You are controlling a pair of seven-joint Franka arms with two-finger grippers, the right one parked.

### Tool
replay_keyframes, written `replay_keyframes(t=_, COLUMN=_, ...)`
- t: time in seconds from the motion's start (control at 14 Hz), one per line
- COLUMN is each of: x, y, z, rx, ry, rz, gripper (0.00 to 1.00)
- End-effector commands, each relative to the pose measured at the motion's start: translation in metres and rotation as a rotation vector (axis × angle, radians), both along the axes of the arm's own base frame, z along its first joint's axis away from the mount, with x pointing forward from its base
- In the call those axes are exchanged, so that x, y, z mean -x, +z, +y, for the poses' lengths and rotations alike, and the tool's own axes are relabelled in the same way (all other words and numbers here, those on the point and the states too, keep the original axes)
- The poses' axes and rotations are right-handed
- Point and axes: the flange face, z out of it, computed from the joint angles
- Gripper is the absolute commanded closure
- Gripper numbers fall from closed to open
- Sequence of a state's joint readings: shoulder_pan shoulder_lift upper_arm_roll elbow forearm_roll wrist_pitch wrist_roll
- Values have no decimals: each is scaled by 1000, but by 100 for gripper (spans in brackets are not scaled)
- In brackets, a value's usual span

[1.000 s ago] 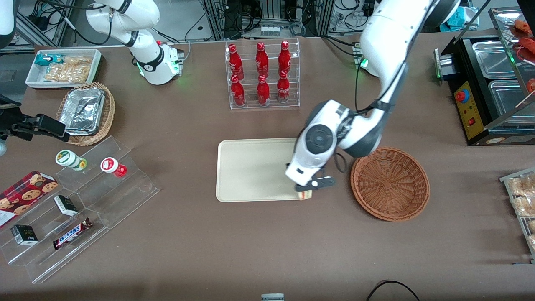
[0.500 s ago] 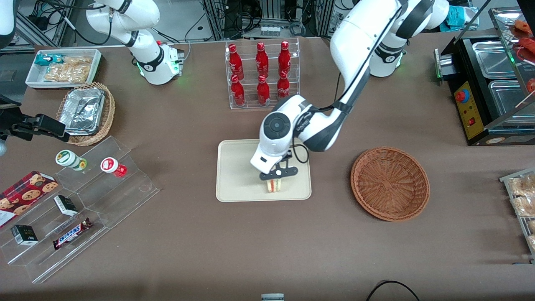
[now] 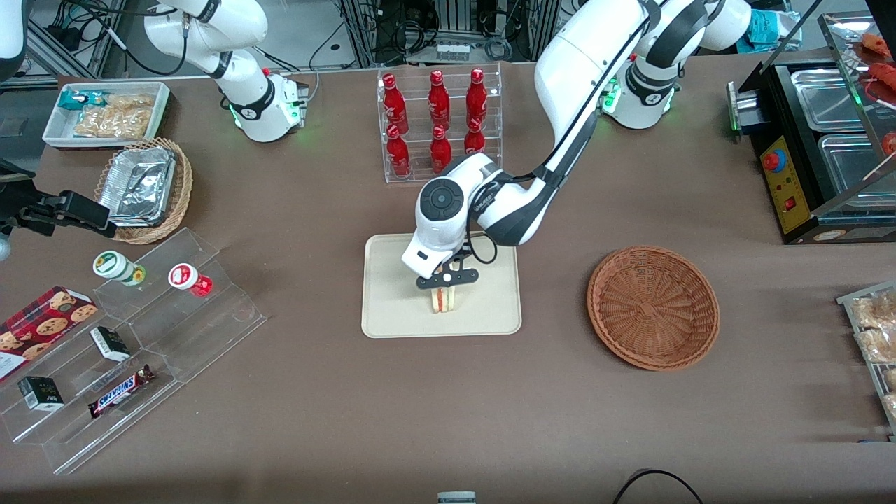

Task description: Place sandwich from basket to tray

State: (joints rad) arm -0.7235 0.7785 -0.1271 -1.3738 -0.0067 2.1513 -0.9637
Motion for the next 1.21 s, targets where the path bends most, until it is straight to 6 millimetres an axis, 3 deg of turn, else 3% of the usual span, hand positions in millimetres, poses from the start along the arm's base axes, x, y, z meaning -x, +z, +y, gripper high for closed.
replay_keyframes(t=0.0, x=-4, y=5, z=-5, rx=11, ry=11, rz=-11, gripper=0)
replay_keyframes(t=0.5, x=-16, y=61, z=12, rx=-7, ry=100, rz=-31, gripper=0)
replay_keyframes(t=0.71, x=-23, y=89, z=38, rx=-84, ry=127, rz=-35, gripper=0)
replay_keyframes(t=0.86, x=-30, y=114, z=74, rx=-149, ry=157, rz=24, gripper=0)
replay_keyframes(t=1.0, x=-37, y=117, z=93, rx=-161, ry=180, rz=35, gripper=0)
replay_keyframes(t=1.14, x=-49, y=118, z=127, rx=-172, ry=190, rz=47, gripper=0)
